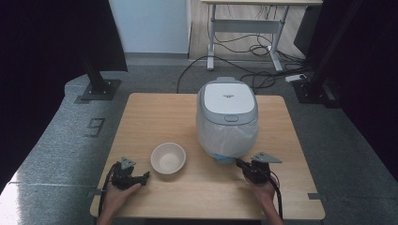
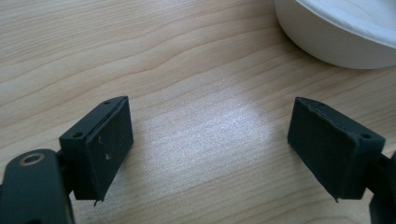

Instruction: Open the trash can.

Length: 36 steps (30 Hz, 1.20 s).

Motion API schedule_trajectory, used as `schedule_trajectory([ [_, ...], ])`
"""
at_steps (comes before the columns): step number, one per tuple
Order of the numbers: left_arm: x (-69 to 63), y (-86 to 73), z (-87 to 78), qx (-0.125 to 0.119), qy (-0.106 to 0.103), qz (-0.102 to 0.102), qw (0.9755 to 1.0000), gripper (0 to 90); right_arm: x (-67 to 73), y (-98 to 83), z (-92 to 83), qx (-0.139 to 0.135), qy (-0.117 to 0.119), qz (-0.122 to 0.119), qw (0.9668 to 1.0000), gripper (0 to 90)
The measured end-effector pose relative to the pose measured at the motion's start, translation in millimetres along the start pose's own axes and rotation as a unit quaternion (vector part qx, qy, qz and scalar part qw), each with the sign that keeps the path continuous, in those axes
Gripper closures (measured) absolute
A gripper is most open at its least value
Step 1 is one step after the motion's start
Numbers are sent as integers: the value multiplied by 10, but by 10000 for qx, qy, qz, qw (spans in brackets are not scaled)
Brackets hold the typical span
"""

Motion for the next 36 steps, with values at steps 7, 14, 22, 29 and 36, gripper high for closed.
schedule_trajectory([
  [7,0,0,0,0,-1,1,10000,141,76,23,176,49,18,-145,9999,893],
  [14,0,0,0,0,-1,2,10000,141,91,24,269,77,4,-105,9999,892],
  [22,-1,-1,-1,-1,3,-1,10000,141,46,30,329,2,-116,-13,9999,884],
  [29,-2,-2,-1,0,6,-9,10000,141,70,26,350,58,-266,-292,9992,884],
  [36,-6,-3,-3,0,22,-22,10000,143,71,19,355,46,-265,-366,9990,884],
])
Point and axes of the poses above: each handheld gripper's, and its own axes: z roughly forward along the jaws, y roughly out of its top, x roughly to its left, the point moved 4 cm from there along z, roughly forward along the jaws, and after that the axes turned 3 degrees about y, right-handed, at the moved point
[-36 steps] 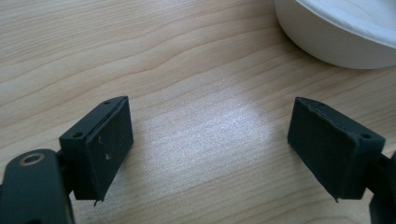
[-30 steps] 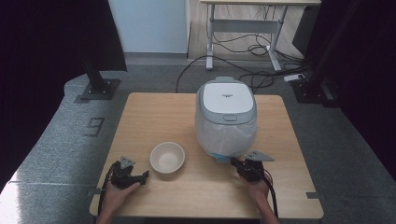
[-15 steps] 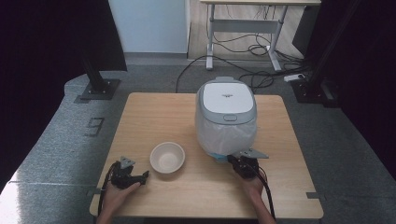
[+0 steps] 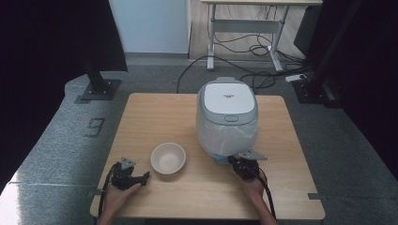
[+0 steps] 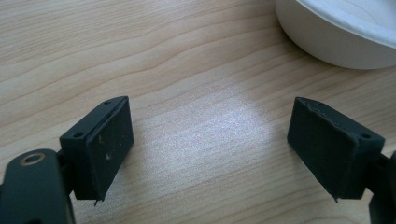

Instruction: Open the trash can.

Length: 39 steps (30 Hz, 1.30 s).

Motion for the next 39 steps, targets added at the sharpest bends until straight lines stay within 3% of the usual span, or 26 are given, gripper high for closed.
schedule_trajectory([
  [6,-2,-1,-1,0,9,-9,10000,143,18,-19,5,-14,-144,-178,9997,884],
  [14,-3,-2,-1,-1,13,-13,10000,143,-16,-29,15,-7,-9,52,10000,893],
  [25,-6,-4,-3,2,17,-16,10000,143,-4,-49,35,93,-74,53,9999,893],
  [31,-6,-4,-4,4,17,-14,10000,143,-1,-73,75,324,-104,56,9994,893],
  [39,-6,-4,-3,4,16,-13,10000,143,2,-75,76,336,-142,95,9993,893],
])
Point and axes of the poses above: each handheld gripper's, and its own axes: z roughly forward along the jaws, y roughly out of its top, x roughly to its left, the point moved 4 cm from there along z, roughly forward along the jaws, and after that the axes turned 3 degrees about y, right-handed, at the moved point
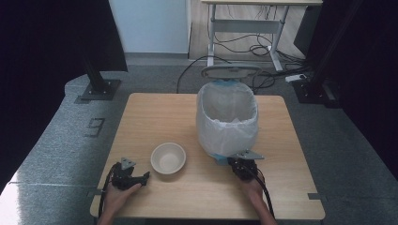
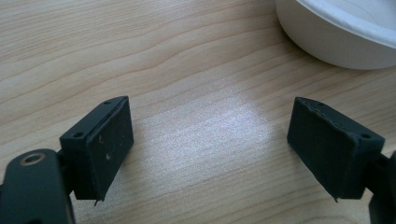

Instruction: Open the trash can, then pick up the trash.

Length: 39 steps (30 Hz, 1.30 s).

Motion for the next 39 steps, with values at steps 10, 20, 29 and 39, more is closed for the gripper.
schedule_trajectory([
  [10,0,0,0,1,-2,1,10000,142,-13,-1,-3,2,63,104,9999,893],
  [20,-8,-3,-6,-8,24,-37,10000,153,-10,-2,-4,4,56,84,9999,892],
  [29,-21,60,-90,-201,-46,-108,9997,223,-11,0,-3,7,64,73,10000,891],
  [39,-85,286,-294,-606,-222,-176,9978,297,-11,-1,-5,8,75,76,9999,886],
])
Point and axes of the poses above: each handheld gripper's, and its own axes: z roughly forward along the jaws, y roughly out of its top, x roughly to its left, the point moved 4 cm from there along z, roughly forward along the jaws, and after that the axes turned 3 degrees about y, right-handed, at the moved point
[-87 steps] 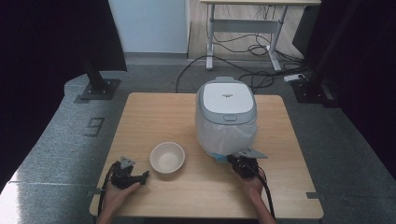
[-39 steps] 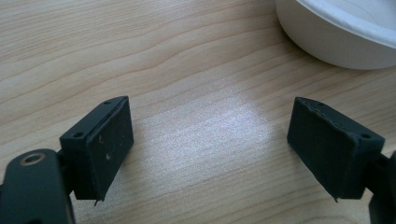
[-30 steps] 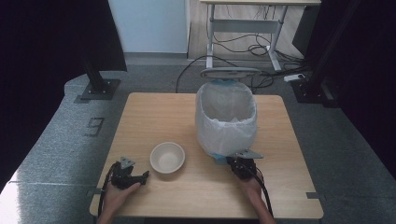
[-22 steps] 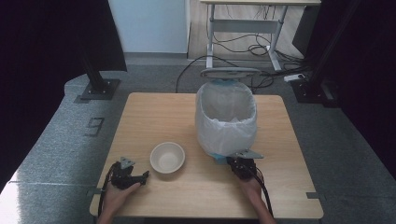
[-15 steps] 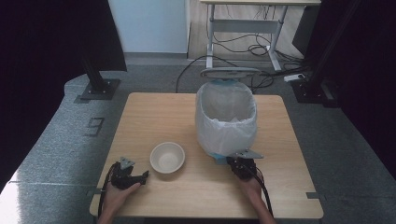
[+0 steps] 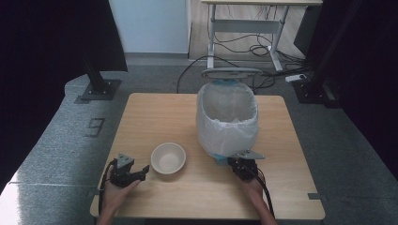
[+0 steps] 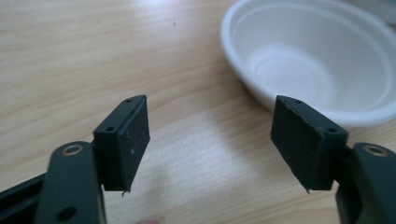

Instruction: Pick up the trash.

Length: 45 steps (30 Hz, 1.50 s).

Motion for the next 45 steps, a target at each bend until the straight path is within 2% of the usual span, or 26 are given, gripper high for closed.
schedule_trajectory([
  [5,-89,123,-66,-143,-70,36,9999,311,2,0,0,-1,-6,-11,10000,886],
  [12,-179,201,-80,-205,-136,74,9997,312,0,0,0,1,1,-3,10000,886],
  [14,-178,216,-49,-135,-109,47,9998,311,1,0,0,0,-3,-9,10000,886],
  [22,-158,294,120,42,-251,-132,9996,279,1,0,0,2,-1,-10,10000,886],
  [28,-142,374,289,135,-168,-166,9996,278,0,-1,-1,3,7,-29,10000,886],
  [32,-152,351,387,233,-138,-184,9995,279,-1,-2,-2,5,14,-33,10000,885],
  [35,-132,313,413,292,-24,-138,9995,280,-1,-1,-2,5,17,-33,10000,885],
  [37,-115,284,422,324,-35,-184,9993,286,0,-2,-2,5,14,-38,10000,885],
  [42,-94,210,490,484,-28,-154,9987,304,4,-3,-3,4,-5,-58,10000,884],
  [45,-90,190,526,531,-51,-172,9984,346,7,-3,-3,5,-18,-65,10000,883],
])
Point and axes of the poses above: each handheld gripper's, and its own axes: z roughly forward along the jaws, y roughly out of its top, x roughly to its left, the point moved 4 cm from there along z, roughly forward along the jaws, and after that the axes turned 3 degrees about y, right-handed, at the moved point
